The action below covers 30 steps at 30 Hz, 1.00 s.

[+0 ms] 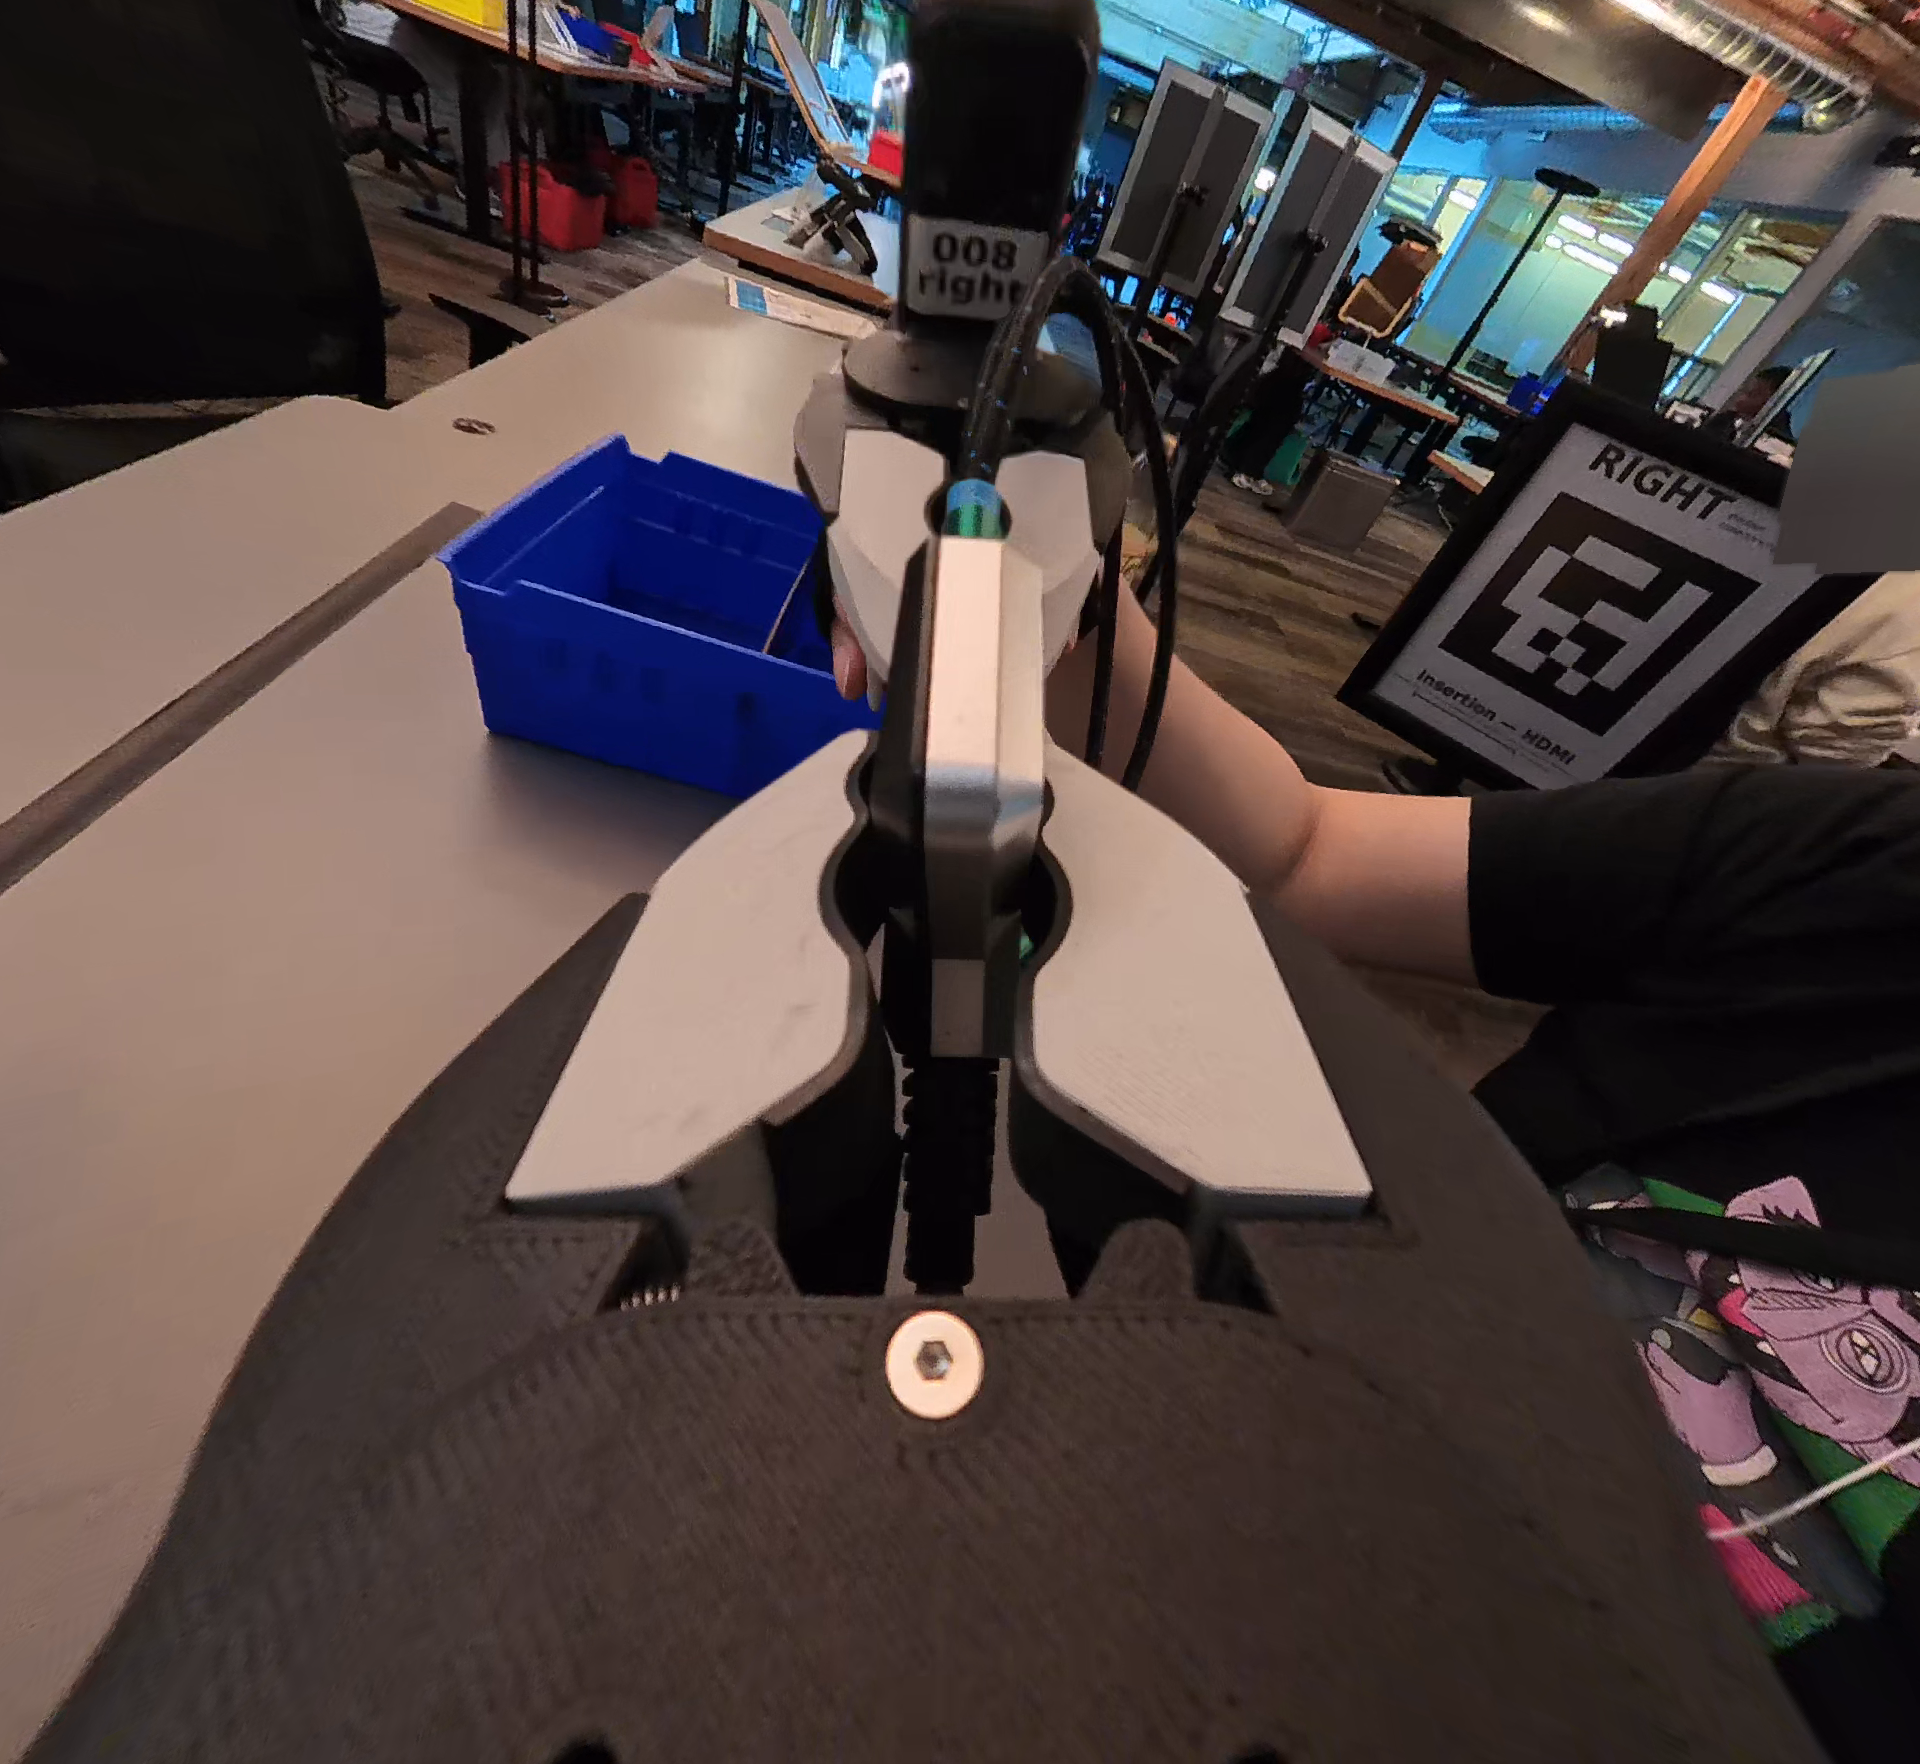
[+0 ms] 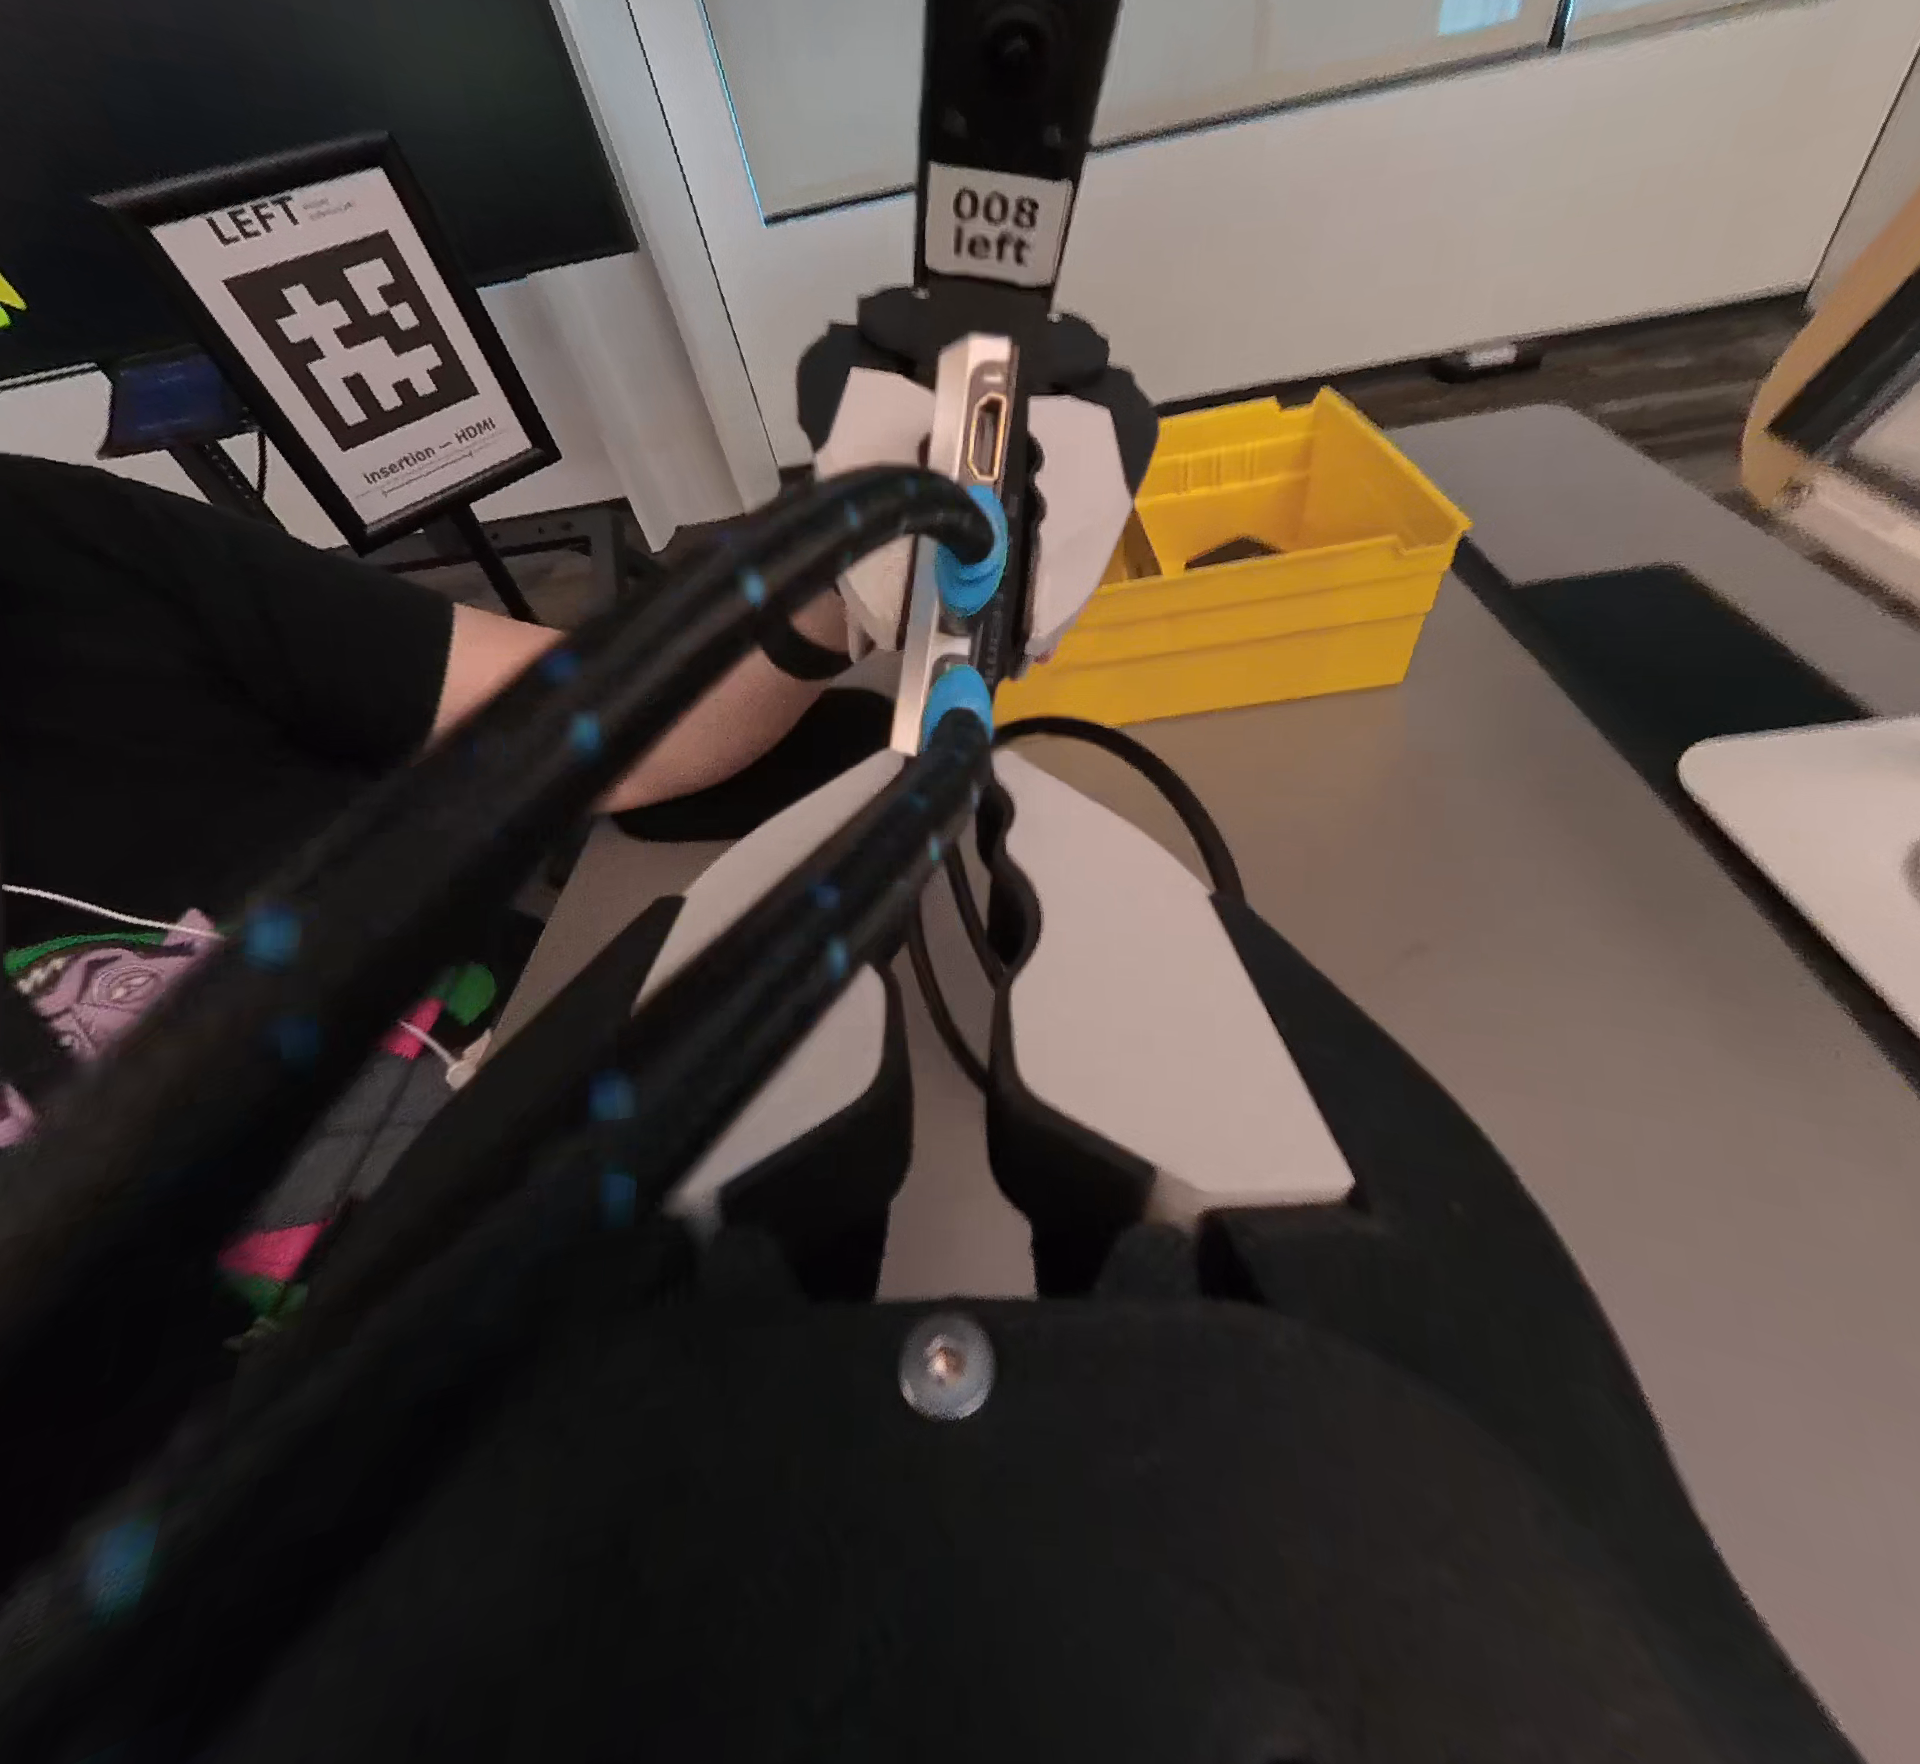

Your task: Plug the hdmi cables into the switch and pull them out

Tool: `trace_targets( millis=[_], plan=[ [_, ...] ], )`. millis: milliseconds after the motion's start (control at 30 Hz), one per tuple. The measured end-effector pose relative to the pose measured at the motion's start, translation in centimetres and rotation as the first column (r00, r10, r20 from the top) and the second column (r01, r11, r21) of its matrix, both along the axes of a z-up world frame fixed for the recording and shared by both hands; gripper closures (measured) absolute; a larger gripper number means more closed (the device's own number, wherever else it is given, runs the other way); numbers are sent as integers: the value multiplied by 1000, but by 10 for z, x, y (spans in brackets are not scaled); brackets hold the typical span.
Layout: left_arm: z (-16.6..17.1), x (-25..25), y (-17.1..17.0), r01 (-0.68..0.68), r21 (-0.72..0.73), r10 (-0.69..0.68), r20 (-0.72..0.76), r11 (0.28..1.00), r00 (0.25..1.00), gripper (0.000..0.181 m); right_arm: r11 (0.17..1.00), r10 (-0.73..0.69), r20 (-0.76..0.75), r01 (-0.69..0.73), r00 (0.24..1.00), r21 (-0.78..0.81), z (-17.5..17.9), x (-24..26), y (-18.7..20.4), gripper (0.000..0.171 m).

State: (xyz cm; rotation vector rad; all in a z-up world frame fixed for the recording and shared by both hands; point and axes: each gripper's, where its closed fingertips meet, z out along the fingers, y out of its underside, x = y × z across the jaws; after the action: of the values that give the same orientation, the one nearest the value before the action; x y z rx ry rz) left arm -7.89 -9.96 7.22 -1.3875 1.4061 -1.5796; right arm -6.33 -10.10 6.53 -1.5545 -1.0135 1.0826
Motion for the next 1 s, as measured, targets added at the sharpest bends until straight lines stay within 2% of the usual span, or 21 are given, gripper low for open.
trace_targets(
  millis=[233,367,1000],
  plan=[
    [3,-4,-4,15,36,-15,-7,999,1000,160,999,15,-117,-20,993,-41,16,-5,-3,159],
    [0,-2,-4,17,24,-17,-11,1000,1000,159,1000,-13,-48,12,999,-23,11,-2,-2,160],
    [-4,2,-2,-17,24,17,-4,1000,1000,160,1000,-13,11,13,1000,-26,-1,2,-2,160]
  ],
)
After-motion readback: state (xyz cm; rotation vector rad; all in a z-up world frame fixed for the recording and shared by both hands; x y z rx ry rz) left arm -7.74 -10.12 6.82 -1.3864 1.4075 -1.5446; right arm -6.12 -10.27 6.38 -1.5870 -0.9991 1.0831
